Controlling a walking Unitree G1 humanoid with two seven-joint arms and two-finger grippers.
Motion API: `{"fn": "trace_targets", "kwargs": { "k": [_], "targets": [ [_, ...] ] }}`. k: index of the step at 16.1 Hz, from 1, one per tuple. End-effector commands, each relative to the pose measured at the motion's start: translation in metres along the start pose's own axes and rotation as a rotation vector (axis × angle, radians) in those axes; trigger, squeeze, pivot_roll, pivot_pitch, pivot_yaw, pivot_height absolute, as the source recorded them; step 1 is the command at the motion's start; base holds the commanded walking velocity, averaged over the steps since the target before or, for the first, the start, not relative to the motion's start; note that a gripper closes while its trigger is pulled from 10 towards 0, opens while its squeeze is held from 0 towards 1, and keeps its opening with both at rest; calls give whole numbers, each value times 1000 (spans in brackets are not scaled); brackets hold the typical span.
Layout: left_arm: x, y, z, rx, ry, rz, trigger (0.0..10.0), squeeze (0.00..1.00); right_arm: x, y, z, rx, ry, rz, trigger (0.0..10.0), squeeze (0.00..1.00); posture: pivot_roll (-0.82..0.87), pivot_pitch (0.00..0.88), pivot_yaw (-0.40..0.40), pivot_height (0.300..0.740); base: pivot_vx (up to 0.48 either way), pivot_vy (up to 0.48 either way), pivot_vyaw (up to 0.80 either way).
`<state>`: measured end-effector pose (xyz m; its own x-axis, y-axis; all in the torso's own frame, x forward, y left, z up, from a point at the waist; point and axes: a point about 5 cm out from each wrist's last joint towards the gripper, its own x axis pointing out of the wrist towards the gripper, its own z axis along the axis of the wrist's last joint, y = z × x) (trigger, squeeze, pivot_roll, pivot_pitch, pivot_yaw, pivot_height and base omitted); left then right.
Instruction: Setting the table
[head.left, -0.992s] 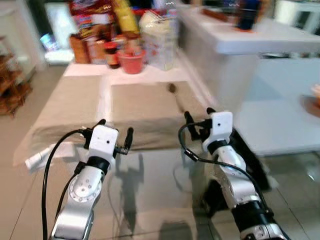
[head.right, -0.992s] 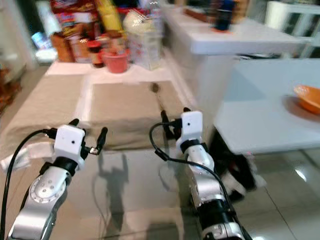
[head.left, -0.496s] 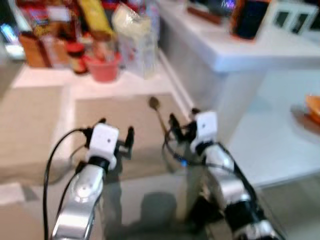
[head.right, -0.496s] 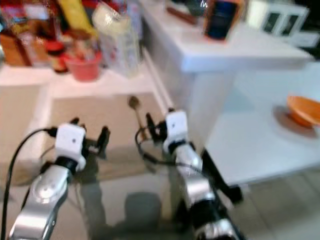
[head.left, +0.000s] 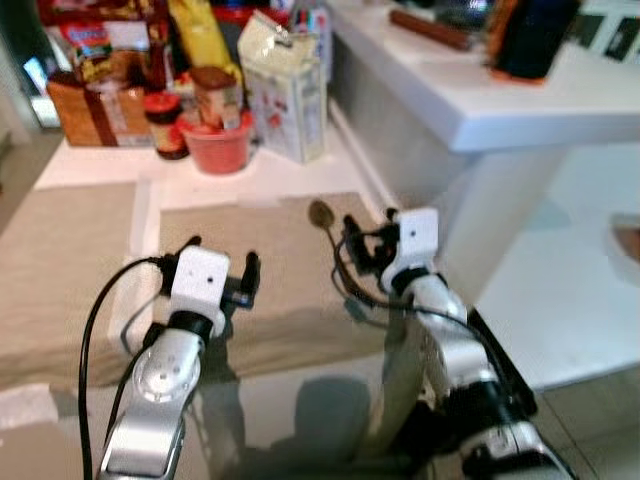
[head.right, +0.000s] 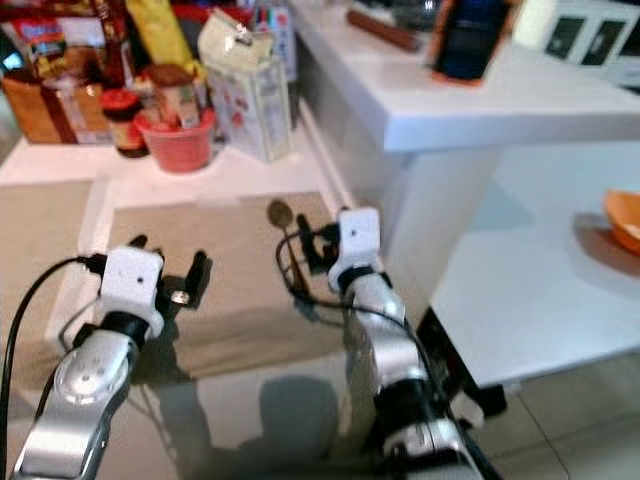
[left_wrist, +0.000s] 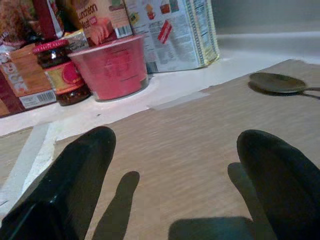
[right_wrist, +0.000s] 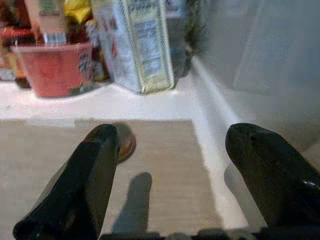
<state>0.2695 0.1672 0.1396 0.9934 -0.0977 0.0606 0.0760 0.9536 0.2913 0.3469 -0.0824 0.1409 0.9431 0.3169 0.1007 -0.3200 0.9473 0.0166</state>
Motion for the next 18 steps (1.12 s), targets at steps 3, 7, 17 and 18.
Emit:
{"fn": "trace_targets", "kwargs": {
  "k": [3, 7, 17, 18],
  "targets": [
    [-1, 1, 1, 7, 1, -3, 10000, 0, 25, 12, 44, 29, -89, 39, 10000, 0, 88, 0, -25, 736, 0, 0, 0],
    [0, 2, 3, 11, -4, -6, 10000, 0, 39, 23, 62, 76, -107, 74, 10000, 0, 95, 0, -25, 736, 0, 0, 0],
    [-3, 8, 7, 22, -9, -15, 10000, 0, 61, 16, 42, 59, 188, -99, 10000, 0, 120, 0, -29, 736, 0, 0, 0],
    [-4, 9, 7, 24, -9, -14, 10000, 0, 62, 20, 43, 59, 203, -80, 10000, 0, 123, 0, -31, 736, 0, 0, 0]
  ]
}}
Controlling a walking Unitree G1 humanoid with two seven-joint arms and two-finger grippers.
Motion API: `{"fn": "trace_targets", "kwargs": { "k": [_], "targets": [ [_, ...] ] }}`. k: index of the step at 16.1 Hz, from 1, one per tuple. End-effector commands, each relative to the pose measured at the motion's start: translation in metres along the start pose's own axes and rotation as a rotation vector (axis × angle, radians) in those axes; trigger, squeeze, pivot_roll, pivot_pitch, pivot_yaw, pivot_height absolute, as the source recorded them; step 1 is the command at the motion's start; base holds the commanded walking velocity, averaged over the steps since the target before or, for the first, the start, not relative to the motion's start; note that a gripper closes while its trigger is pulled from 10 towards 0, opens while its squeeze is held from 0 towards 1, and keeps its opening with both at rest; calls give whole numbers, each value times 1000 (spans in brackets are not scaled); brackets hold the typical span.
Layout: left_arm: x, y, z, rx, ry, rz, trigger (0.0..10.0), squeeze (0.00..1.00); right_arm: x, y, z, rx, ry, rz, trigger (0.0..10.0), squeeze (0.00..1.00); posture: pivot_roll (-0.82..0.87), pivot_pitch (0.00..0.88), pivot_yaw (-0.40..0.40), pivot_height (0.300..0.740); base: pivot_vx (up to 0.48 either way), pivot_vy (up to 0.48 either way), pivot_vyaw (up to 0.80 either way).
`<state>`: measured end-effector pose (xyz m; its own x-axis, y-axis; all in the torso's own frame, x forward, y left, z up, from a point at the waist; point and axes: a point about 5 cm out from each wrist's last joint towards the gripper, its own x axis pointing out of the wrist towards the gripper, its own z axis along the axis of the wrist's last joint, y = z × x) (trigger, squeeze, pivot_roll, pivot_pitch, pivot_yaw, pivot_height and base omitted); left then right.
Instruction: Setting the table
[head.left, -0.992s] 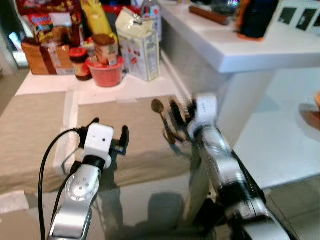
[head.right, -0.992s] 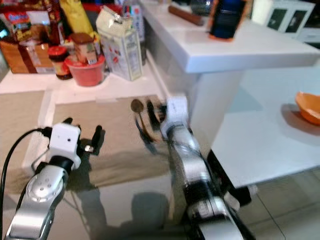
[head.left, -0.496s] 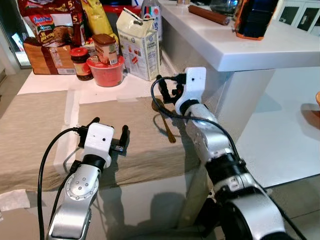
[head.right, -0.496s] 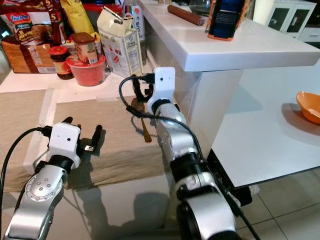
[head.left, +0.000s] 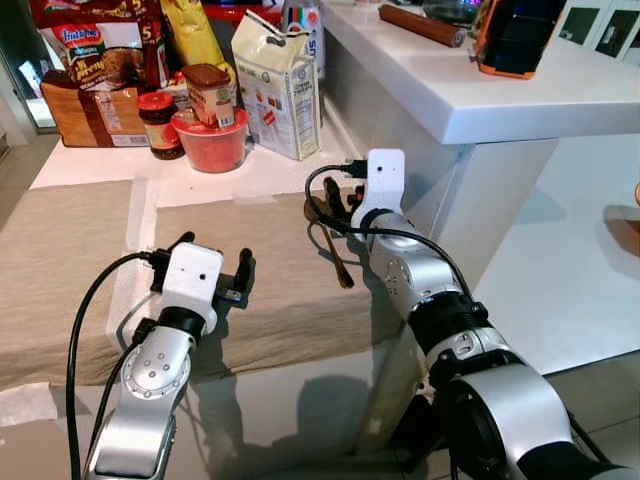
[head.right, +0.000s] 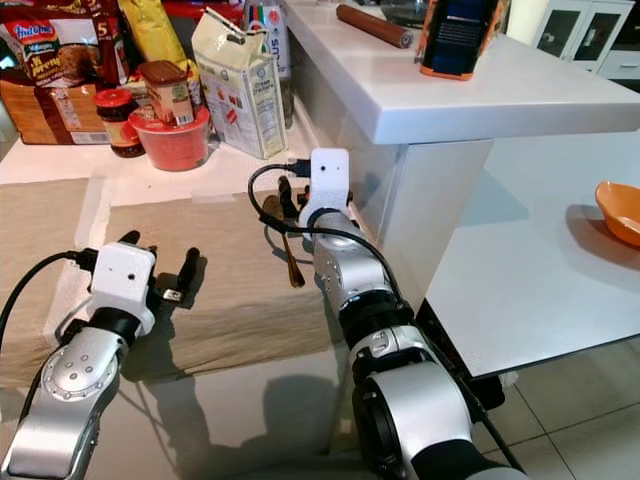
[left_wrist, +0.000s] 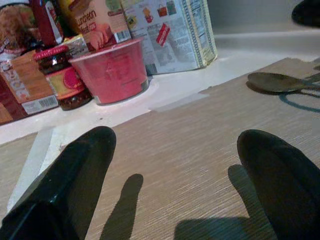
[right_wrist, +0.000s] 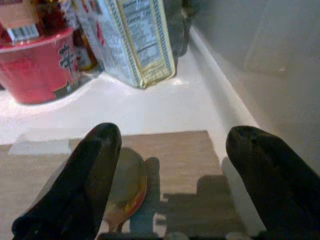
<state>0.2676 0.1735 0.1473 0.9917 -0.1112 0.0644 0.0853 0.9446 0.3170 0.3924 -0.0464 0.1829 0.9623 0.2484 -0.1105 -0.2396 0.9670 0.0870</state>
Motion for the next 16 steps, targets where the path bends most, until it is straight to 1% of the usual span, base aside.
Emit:
{"fn": "trace_targets", "kwargs": {
  "k": [1, 2, 4, 6, 8, 9, 11, 13, 16],
  "targets": [
    [-3, 1, 1, -2, -1, 0, 10000, 0, 2, 6, 8, -12, 19, 22, 10000, 0, 128, 0, -35, 736, 0, 0, 0],
    [-3, 1, 2, -1, -2, 1, 10000, 0, 2, 9, 6, -6, 38, 35, 10000, 0, 129, 0, -35, 736, 0, 0, 0],
    [-3, 2, 3, -1, -4, 0, 10000, 0, 2, 12, 3, -47, 53, 51, 10000, 0, 130, 0, -40, 736, 0, 0, 0],
    [-3, 2, 4, -2, -8, 2, 10000, 0, 1, 16, -10, -38, 122, 76, 10000, 0, 132, 0, -41, 736, 0, 0, 0],
    [-3, 2, 5, -4, -13, 1, 10000, 0, 0, 18, -18, -46, 159, 84, 10000, 0, 134, 0, -42, 736, 0, 0, 0],
    [-3, 1, 5, -4, -13, 0, 10000, 0, -1, 17, -26, -40, 202, 82, 10000, 0, 133, 0, -42, 736, 0, 0, 0],
    [-3, 1, 6, -4, -15, -2, 10000, 0, -2, 17, -30, -33, 220, 85, 10000, 0, 134, 0, -43, 736, 0, 0, 0],
    [-3, 0, 7, -5, -17, -3, 10000, 0, -3, 19, -38, -17, 268, 97, 10000, 0, 132, 0, -43, 736, 0, 0, 0],
    [-4, 0, 7, -7, -17, -4, 10000, 0, -5, 17, -43, -19, 288, 85, 10000, 0, 131, 0, -43, 736, 0, 0, 0]
  ]
}}
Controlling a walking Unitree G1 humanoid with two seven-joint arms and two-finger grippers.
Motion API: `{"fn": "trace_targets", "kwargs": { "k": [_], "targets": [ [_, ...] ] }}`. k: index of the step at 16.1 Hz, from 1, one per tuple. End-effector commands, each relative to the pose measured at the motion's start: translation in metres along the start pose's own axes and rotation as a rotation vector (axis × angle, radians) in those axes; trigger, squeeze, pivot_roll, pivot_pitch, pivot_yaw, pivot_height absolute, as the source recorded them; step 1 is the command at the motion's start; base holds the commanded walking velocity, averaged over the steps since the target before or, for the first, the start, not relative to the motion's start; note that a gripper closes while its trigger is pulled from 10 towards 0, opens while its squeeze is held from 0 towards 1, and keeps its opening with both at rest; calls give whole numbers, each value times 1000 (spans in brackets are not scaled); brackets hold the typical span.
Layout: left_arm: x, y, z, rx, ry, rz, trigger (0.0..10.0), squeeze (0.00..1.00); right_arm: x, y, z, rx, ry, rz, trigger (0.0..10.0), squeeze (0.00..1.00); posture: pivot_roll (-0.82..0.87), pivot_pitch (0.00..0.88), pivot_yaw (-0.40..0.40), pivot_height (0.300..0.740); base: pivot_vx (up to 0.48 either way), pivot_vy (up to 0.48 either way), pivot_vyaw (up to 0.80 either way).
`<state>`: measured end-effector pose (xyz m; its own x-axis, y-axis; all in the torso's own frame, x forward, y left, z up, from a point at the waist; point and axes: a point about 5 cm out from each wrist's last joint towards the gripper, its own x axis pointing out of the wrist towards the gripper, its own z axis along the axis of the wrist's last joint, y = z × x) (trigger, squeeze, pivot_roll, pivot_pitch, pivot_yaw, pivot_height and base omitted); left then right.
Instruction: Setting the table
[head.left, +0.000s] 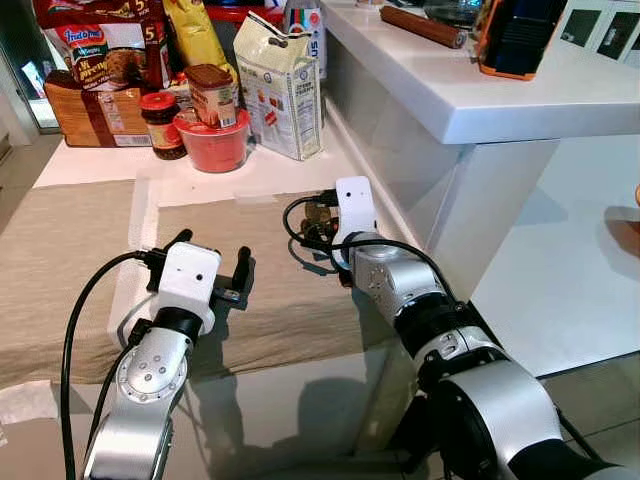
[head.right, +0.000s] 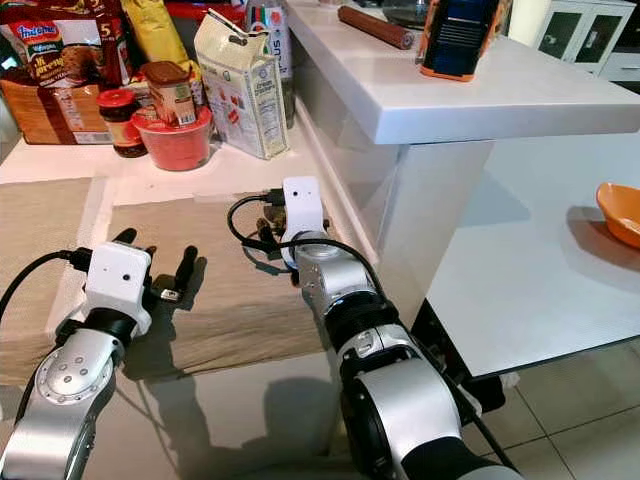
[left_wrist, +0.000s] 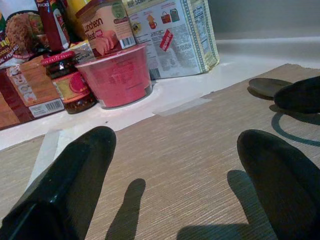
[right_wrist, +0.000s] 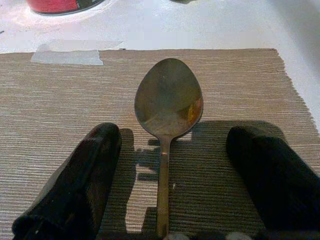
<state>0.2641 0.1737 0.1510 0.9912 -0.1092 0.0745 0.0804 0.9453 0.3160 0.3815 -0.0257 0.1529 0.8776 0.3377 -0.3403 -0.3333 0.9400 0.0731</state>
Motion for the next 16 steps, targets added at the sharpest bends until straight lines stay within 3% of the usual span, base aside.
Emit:
{"fn": "trace_targets", "kwargs": {
  "k": [1, 7, 8, 9, 16],
  "targets": [
    [0, -1, 4, -7, -8, -9, 10000, 0, 0, -3, -12, 16, 44, -8, 10000, 0, 131, 0, -42, 736, 0, 0, 0],
    [1, -1, 5, -4, -11, -11, 10000, 0, 1, -7, -27, -37, 46, -30, 10000, 0, 134, 0, -37, 736, 0, 0, 0],
    [1, -1, 5, -3, -11, -12, 10000, 0, 1, -9, -31, -41, 49, -40, 4471, 0, 134, 0, -37, 736, 0, 0, 0],
    [1, 0, 6, -2, -12, -13, 10000, 0, 1, -11, -34, -42, 52, -48, 0, 0, 135, 0, -33, 736, 0, 0, 0],
    [3, 1, 7, -3, -4, -29, 10000, 0, 1, -8, -45, -11, 82, -34, 0, 0, 127, 0, -20, 736, 0, 0, 0]
  ]
}}
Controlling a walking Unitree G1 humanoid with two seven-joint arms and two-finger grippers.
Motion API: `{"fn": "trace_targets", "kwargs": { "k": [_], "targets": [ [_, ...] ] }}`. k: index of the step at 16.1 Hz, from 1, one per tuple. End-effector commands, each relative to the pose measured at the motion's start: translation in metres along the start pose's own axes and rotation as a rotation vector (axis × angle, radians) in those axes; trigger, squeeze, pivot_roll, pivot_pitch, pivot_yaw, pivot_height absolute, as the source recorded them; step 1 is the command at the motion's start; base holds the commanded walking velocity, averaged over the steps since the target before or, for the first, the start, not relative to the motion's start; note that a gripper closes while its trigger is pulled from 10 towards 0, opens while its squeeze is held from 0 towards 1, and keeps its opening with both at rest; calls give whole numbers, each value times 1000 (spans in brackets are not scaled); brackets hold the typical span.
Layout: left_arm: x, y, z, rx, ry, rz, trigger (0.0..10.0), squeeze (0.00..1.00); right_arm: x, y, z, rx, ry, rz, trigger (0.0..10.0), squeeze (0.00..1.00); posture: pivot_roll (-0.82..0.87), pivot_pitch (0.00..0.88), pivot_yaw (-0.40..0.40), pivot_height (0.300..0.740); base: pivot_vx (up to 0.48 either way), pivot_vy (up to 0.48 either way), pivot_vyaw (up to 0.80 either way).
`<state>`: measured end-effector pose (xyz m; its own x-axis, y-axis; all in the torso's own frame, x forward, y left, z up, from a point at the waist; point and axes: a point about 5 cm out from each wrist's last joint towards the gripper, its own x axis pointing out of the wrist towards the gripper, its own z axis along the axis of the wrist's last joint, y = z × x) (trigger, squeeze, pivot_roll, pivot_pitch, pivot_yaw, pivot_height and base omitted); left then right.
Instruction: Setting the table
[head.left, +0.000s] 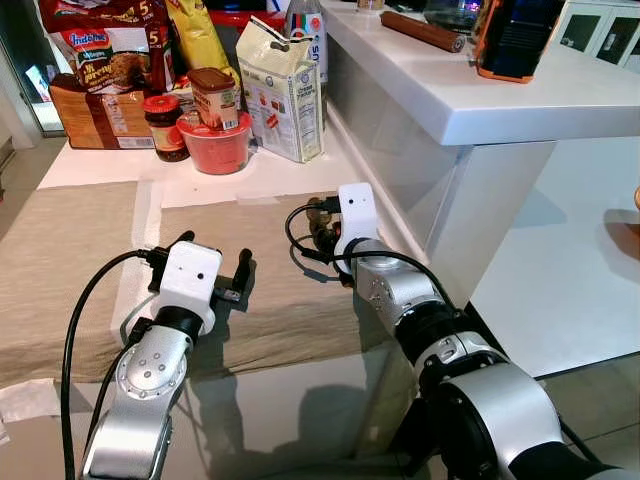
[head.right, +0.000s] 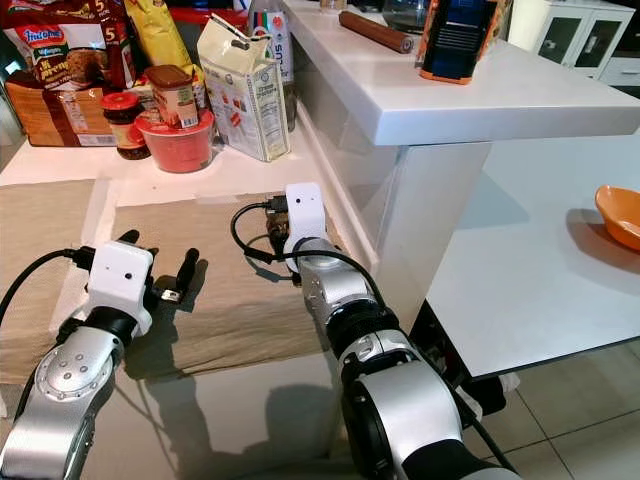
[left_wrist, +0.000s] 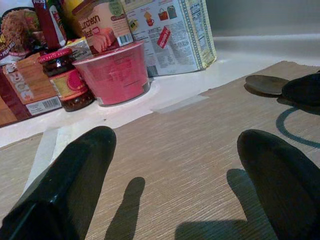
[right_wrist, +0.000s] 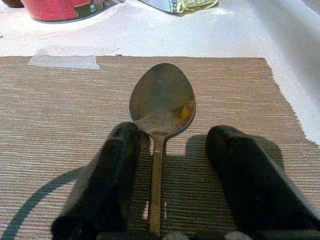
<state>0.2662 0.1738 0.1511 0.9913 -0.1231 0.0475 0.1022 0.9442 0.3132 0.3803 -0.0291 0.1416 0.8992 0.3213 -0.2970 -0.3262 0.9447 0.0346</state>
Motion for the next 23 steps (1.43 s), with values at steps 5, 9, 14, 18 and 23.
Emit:
{"fn": "trace_targets", "kwargs": {
  "k": [5, 9, 14, 18, 23],
  "targets": [
    [3, -1, 7, 8, -18, -24, 10000, 0, -3, -5, -33, 30, 98, -19, 0, 0, 118, 0, -11, 736, 0, 0, 0],
    [2, -2, 7, 9, -15, -29, 10000, 0, -4, -4, -34, 23, 89, -16, 0, 0, 116, 0, -9, 736, 0, 0, 0],
    [2, -2, 5, 12, -8, -36, 10000, 0, -4, -1, -10, -20, -73, 0, 0, 0, 112, 0, -5, 736, 0, 0, 0],
    [3, -3, 5, 10, -7, -37, 10000, 0, -9, 10, 29, -103, -300, 53, 0, 0, 113, 0, -7, 736, 0, 0, 0],
    [3, -4, 5, 8, -4, -33, 10000, 0, -19, 18, 59, -216, -481, 95, 0, 0, 109, 0, -11, 736, 0, 0, 0]
  ]
}}
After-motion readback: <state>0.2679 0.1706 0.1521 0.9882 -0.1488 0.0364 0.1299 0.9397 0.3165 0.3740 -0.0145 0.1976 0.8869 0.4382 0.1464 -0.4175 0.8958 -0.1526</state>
